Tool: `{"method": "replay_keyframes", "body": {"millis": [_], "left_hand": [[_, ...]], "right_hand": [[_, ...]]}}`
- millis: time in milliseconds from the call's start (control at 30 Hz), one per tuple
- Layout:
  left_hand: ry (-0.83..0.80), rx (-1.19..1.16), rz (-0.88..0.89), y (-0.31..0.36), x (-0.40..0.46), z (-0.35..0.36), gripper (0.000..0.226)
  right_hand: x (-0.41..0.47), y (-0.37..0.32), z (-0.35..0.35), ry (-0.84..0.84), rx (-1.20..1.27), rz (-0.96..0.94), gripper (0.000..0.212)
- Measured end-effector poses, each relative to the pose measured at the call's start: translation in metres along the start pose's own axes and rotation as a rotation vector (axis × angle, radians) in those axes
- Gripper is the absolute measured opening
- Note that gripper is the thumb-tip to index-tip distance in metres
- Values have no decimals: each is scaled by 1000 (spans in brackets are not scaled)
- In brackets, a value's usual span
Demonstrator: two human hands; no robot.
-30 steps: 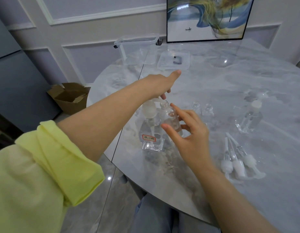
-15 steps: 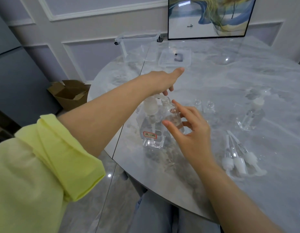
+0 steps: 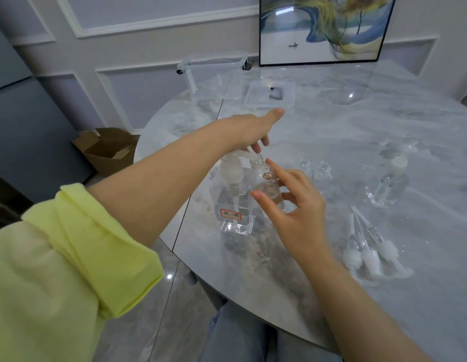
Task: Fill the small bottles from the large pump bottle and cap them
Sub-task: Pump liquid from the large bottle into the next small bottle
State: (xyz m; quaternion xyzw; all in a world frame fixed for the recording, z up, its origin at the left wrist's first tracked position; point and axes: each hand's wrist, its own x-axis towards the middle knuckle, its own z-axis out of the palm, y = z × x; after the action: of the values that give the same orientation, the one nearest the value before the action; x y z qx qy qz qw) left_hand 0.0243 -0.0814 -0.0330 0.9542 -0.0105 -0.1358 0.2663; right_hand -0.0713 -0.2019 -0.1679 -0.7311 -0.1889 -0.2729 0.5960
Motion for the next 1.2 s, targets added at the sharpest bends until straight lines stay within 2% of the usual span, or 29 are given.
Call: {"method": "replay_keyframes", "body": {"millis": [400, 533, 733, 867, 1200], "left_hand": [[14, 2, -5, -1, -3, 2, 80], [57, -75, 5, -4, -3, 2, 78], [59, -43, 18, 0, -1, 3, 75], [-9, -8, -34, -1, -3, 0, 76], [24, 21, -8, -1, -1, 1, 75]], "right_hand": [[-1, 0, 1, -2, -3, -24, 56], [-1, 0, 2, -3, -12, -32, 56], [0, 0, 1, -6, -6, -21, 56], [0, 0, 2, -9, 6, -16, 58], [0, 1, 1, -12, -12, -18, 58]]}}
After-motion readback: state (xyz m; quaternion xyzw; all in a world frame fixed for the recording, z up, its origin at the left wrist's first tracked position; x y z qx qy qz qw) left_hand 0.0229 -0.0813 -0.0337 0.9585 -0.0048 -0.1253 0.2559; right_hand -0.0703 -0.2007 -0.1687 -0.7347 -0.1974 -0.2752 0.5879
